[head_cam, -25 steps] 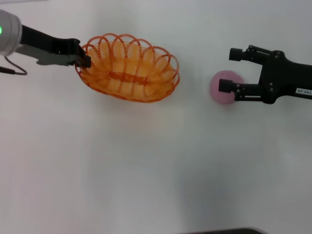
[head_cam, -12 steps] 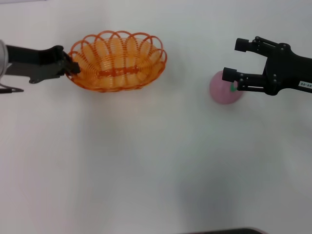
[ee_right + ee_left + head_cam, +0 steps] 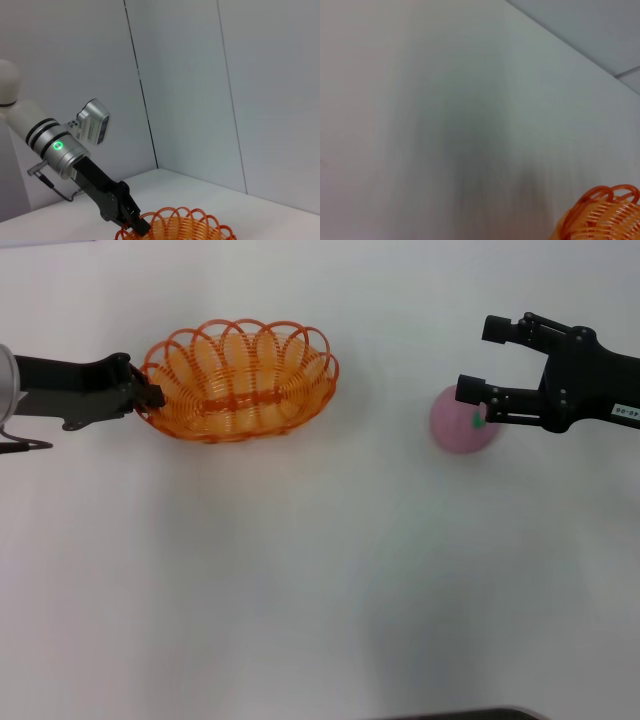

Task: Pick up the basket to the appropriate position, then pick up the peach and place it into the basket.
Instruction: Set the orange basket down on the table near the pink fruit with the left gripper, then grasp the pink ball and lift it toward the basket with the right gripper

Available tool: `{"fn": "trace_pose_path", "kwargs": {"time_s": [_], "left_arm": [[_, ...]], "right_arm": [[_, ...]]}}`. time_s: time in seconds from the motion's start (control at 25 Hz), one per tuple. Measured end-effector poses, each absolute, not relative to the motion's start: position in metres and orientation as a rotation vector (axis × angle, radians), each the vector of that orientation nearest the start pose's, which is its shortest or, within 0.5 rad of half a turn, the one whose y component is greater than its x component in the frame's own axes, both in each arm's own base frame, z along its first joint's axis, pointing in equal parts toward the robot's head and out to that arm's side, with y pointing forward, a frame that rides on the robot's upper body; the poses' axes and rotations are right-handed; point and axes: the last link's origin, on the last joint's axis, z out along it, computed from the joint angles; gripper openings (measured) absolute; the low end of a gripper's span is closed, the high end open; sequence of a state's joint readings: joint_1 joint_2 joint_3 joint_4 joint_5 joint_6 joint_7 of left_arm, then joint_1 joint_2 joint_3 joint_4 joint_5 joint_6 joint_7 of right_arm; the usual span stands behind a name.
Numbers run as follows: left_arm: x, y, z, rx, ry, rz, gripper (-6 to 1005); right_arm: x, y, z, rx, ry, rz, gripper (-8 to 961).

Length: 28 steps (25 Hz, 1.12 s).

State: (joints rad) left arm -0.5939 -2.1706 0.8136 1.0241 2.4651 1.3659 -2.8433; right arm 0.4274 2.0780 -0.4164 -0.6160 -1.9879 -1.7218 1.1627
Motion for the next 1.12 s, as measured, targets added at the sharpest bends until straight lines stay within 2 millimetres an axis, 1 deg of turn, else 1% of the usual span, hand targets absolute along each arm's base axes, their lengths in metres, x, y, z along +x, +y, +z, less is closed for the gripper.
{"fn": "trace_pose_path", "kwargs": {"time_s": [0.2,0.56,0.76,0.88,1.12], "left_arm": [[-0.2496,0.3688,0.003,-1.972,-1.967,-0.285,60],[-0.2465,0.3696,0.0028,-1.993,-1.955,-0.246,61],[-0.2474,0.368,0.0031,-1.999,-1.96,-0.226,167],[-0.248,0.3669,0.0047,-2.003,-1.961,-0.218,396],[-0.2477,0.3664,0.0062,-2.016,-1.956,-0.202,645]], "right_arm": [[0.2947,0.2936,0.027,-2.52,0.528,0.905,945],[0.2939,0.2963,0.0258,-2.513,0.53,0.901,945],[0.2935,0.2965,0.0251,-2.517,0.529,0.899,945],[0.2934,0.2965,0.025,-2.517,0.529,0.899,945],[0.2933,0.2964,0.0248,-2.519,0.529,0.899,945]]}}
